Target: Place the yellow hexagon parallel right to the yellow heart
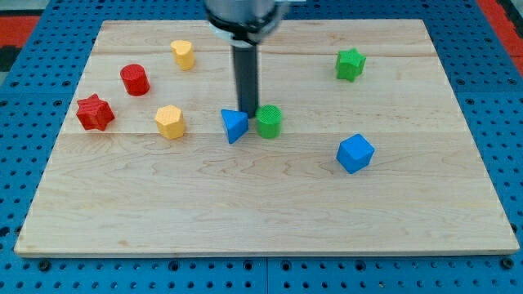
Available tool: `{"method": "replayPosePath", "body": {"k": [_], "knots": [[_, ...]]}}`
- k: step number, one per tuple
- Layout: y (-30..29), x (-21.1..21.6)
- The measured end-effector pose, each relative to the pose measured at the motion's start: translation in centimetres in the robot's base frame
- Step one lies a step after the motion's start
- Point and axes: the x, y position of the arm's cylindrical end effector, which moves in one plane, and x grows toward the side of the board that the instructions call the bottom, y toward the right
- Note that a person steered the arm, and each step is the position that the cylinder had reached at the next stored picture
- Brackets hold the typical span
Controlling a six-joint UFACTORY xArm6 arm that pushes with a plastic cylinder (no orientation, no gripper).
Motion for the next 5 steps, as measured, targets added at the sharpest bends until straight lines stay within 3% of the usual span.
{"method": "replayPosePath", "body": {"k": [1, 2, 3, 4, 5], "knots": [[2.6, 3.1], [4.8, 3.1], [4.7, -1.3], [-1.5, -3.3], [-4.9, -1.2]]}}
